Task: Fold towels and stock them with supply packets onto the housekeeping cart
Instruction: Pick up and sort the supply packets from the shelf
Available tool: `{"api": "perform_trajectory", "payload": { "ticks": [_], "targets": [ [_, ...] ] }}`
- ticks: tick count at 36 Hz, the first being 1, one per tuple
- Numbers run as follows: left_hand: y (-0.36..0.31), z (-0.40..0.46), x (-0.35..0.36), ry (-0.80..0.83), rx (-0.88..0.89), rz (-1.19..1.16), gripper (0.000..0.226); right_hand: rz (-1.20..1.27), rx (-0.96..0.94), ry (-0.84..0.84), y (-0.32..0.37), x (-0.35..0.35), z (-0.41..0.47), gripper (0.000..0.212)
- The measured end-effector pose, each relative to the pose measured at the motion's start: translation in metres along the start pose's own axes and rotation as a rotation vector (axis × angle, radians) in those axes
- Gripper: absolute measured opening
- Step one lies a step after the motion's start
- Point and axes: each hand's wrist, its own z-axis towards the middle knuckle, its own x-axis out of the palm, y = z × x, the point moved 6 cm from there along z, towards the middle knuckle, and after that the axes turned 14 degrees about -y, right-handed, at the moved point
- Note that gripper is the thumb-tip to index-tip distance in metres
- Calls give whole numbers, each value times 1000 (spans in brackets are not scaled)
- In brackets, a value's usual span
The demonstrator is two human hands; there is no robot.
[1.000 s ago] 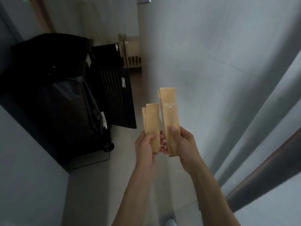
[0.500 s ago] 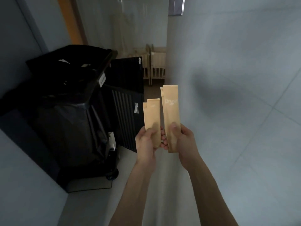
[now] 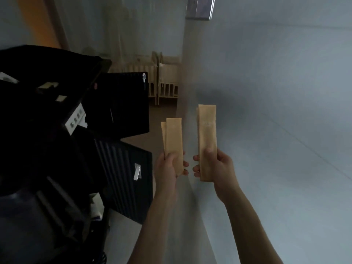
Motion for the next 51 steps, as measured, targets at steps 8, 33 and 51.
{"api": "perform_trajectory", "payload": {
  "ticks": [8,33,51],
  "targets": [
    [11,101,29,-37,-17,-6,18,-12,-19,30,-8,63,88,24],
    [-41,411,133,-438,214,-135,26,87,43,560,8,325,400,16],
    [-114,582,33,-947,367,-270,17,-100,-22,1076,-7,583,435,18]
  ]
}}
